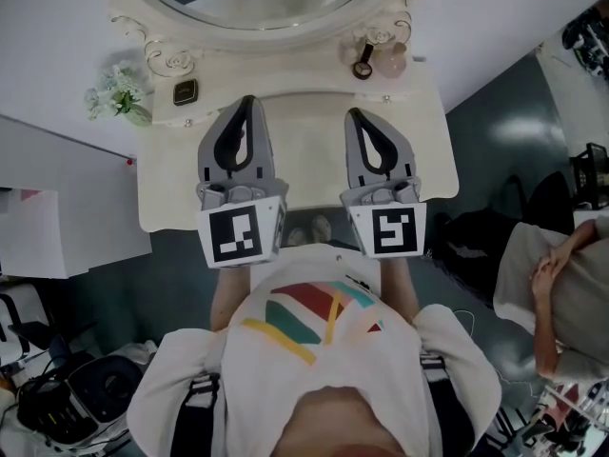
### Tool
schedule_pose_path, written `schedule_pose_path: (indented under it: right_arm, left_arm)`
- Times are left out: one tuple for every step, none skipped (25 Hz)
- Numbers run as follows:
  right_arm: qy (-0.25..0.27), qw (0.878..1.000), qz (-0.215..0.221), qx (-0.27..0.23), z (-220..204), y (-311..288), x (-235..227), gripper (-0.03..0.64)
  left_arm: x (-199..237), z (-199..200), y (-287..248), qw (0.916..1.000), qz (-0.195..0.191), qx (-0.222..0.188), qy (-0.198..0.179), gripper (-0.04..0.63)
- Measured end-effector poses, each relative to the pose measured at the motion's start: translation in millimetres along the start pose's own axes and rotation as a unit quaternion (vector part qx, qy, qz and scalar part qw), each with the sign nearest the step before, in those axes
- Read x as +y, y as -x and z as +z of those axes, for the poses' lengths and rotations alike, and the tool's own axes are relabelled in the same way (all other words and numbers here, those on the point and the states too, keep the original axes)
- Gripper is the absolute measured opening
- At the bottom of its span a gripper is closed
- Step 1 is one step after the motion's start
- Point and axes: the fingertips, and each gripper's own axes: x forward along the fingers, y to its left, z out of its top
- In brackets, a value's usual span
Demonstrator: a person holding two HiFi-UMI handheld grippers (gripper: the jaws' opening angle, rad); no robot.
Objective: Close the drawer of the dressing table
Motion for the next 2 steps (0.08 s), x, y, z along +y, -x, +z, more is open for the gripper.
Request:
schedule_pose_path:
  right_arm:
    - [-0.001,1.000,0.000,0.000,-0.1,0.0,0.0,0.000]
    - [-0.001,1.000,-0.001,0.000,-0.1,0.0,0.0,0.000]
  left_arm:
    - [0.4,-1.1,0.3,1.0000,-0.001,0.002,-0.001,0.006]
    - [0.8,-2.3,0.6,1.0000,-0.002,0.005,-0.002,0.006]
